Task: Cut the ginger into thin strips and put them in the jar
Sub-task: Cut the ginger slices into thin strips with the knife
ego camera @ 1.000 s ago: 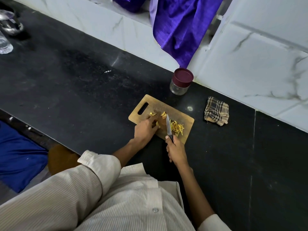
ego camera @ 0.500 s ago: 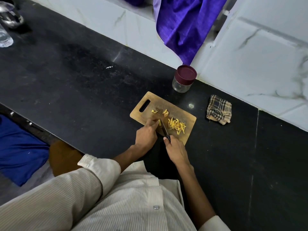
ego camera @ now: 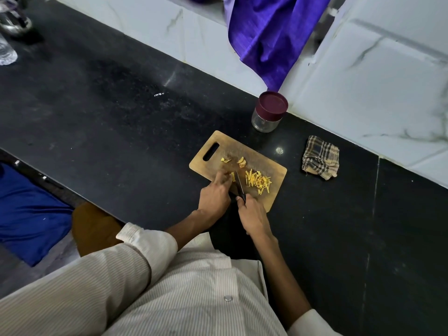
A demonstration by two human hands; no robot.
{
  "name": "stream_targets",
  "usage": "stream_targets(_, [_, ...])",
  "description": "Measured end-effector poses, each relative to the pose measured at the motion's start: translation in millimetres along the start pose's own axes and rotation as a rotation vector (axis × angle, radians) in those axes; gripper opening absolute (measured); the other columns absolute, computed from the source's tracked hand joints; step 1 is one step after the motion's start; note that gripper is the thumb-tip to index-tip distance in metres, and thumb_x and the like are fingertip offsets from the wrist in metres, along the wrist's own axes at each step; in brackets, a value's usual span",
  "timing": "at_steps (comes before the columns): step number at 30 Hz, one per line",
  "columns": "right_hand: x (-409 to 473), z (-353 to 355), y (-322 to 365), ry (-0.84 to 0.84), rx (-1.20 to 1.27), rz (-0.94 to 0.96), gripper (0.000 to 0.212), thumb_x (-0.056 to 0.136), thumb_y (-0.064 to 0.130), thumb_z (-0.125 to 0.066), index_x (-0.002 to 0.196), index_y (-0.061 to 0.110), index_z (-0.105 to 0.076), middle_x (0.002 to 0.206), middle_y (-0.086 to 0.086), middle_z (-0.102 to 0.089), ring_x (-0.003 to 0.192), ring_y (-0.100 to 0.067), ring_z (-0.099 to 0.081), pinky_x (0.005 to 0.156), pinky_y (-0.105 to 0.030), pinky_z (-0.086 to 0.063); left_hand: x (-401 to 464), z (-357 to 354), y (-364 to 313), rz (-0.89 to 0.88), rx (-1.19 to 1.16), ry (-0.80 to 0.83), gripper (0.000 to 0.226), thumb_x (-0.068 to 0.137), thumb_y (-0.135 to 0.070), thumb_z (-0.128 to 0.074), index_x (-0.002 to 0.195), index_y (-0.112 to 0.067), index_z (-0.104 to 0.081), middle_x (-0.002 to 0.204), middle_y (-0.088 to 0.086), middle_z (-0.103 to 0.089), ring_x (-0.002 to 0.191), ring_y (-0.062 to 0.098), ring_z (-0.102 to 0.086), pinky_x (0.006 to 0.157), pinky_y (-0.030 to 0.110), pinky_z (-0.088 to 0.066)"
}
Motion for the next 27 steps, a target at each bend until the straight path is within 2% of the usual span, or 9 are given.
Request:
stream_targets(7, [-1.7, -4.6, 3.5, 0.0, -0.063, 0.008, 0.032, 0.106, 0.026, -0.04, 0.12, 0.003, -0.057, 0.118, -0.018, -0.061, 0.11, -0.032, -0.06, 0.088, -0.041, -0.047, -1.2, 2.6, -3.0, 0.002, 0.019, 0.018, 0.056, 0.089, -0.023, -0.059, 0.141, -0.011, -0.042, 0.145, 0.005, -0.033, 0.105, 0.027, -0.06, 0.076, 0.036, -0.054])
stream_targets(13, [-2.9, -10.1, 6.2, -0.019, -0.129, -0.025, 0.033, 0.106, 0.027, -0.038, 0.122, 0.003, -0.053, 0.118, -0.016, -0.061, 0.107, -0.03, -0.062, 0.078, -0.035, -0.044, -0.1, -0.4, -1.3, 0.007, 0.021, 0.032, 0.059, 0.086, -0.023, -0.064, 0.14, -0.01, -0.042, 0.145, 0.007, -0.033, 0.104, 0.028, -0.061, 0.076, 0.038, -0.055])
stream_targets(17, [-7.5, -15.6, 10.3, -0.037, -0.186, -0.075, 0.034, 0.107, 0.029, -0.034, 0.126, 0.003, -0.047, 0.12, -0.018, -0.063, 0.11, -0.034, -0.062, 0.084, -0.042, -0.048, -0.7, -1.0, -1.7, -0.006, 0.015, 0.035, 0.058, 0.088, -0.022, -0.061, 0.141, -0.01, -0.042, 0.146, 0.006, -0.032, 0.104, 0.028, -0.061, 0.078, 0.037, -0.055])
stream_targets(23, [-5.5, -11.9, 13.8, -0.017, -0.215, -0.151, 0.033, 0.105, 0.023, -0.037, 0.13, 0.003, -0.045, 0.127, -0.019, -0.06, 0.115, -0.036, -0.06, 0.088, -0.044, -0.048, 1.0, -0.6, -2.1, 0.008, 0.017, 0.059, 0.055, 0.091, -0.023, -0.056, 0.142, -0.01, -0.04, 0.148, 0.006, -0.029, 0.107, 0.028, -0.06, 0.079, 0.039, -0.056])
stream_targets(27, [-1.3, -11.0, 13.9, -0.001, -0.19, -0.173, 0.034, 0.106, 0.026, -0.037, 0.13, 0.003, -0.046, 0.128, -0.02, -0.058, 0.116, -0.037, -0.058, 0.088, -0.044, -0.047, 1.0, -0.7, -3.0, 0.007, 0.037, 0.073, 0.057, 0.091, -0.024, -0.057, 0.143, -0.009, -0.038, 0.147, 0.007, -0.028, 0.106, 0.029, -0.06, 0.079, 0.039, -0.056])
Point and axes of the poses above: each hand's wrist, its own x-axis towards the middle knuckle, its own z-axis out of the back of the hand, y = z × x, the point moved 5 cm from there along x, towards the middle knuckle
